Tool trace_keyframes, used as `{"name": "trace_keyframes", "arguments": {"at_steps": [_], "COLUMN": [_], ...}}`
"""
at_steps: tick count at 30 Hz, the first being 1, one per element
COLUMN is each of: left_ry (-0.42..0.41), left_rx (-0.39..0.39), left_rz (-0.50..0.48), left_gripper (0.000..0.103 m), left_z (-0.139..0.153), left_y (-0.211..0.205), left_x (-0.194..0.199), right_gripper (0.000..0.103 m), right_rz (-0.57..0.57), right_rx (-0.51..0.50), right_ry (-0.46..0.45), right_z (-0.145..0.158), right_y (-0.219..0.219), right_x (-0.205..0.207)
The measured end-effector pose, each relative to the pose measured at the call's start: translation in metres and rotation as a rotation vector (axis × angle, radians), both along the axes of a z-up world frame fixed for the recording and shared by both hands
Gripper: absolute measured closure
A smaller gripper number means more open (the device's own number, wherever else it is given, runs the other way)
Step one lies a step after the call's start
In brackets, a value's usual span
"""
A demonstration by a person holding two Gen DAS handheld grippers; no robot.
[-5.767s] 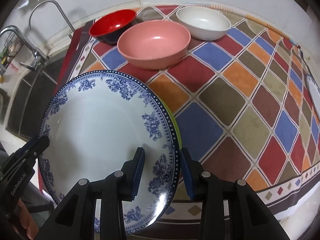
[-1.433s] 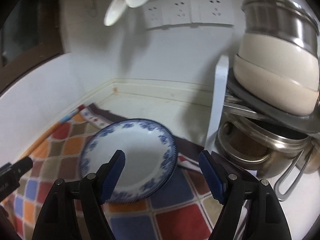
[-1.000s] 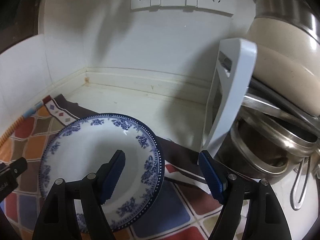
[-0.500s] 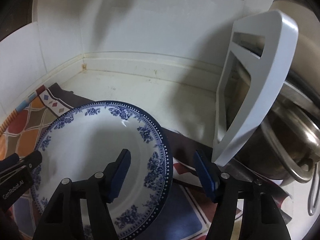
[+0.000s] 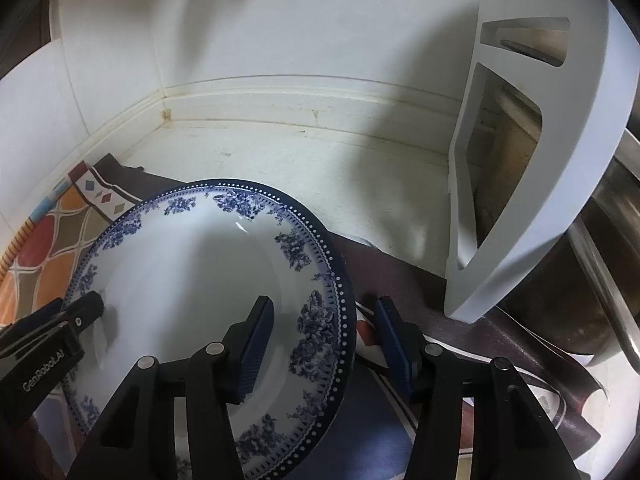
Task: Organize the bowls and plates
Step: 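Close both tools on the small plate rim and lift it, then carry the small plate with both tools back toward the sink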
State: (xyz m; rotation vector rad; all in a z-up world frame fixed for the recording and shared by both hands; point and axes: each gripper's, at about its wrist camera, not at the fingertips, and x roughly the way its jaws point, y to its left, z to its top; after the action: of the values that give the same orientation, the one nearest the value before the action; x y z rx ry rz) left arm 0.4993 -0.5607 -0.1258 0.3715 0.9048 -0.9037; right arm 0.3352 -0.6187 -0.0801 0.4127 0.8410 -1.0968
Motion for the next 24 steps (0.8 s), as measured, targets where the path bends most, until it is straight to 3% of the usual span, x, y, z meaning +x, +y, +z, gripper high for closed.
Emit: {"name": "trace_keyframes", "arguments": {"at_steps": [7, 17, 24], "left_ry": [-0.004, -0.048, -0.029], "left_rx": [-0.003, -0.001, 0.049], "left_rz": [0.014, 0.025, 0.003], "left_gripper": [0.068, 0.068, 0.068], "left_z": [0.000, 0.011, 0.004], "left_y": [0.001, 0.018, 0.028], "left_x": [0.001, -0.006, -0.006], "right_gripper": [0.064, 0.066, 0.066], "right_rz": [0.026, 0.093, 0.145], "right_rx": [-0.010, -0.076, 0.036], "right_ry": [0.012, 0.013, 0.042], "right_z": [0.000, 0.013, 0.012], "right_y": [0.000, 0.012, 0.011], "right_x": [0.003, 0.001, -0.001]}}
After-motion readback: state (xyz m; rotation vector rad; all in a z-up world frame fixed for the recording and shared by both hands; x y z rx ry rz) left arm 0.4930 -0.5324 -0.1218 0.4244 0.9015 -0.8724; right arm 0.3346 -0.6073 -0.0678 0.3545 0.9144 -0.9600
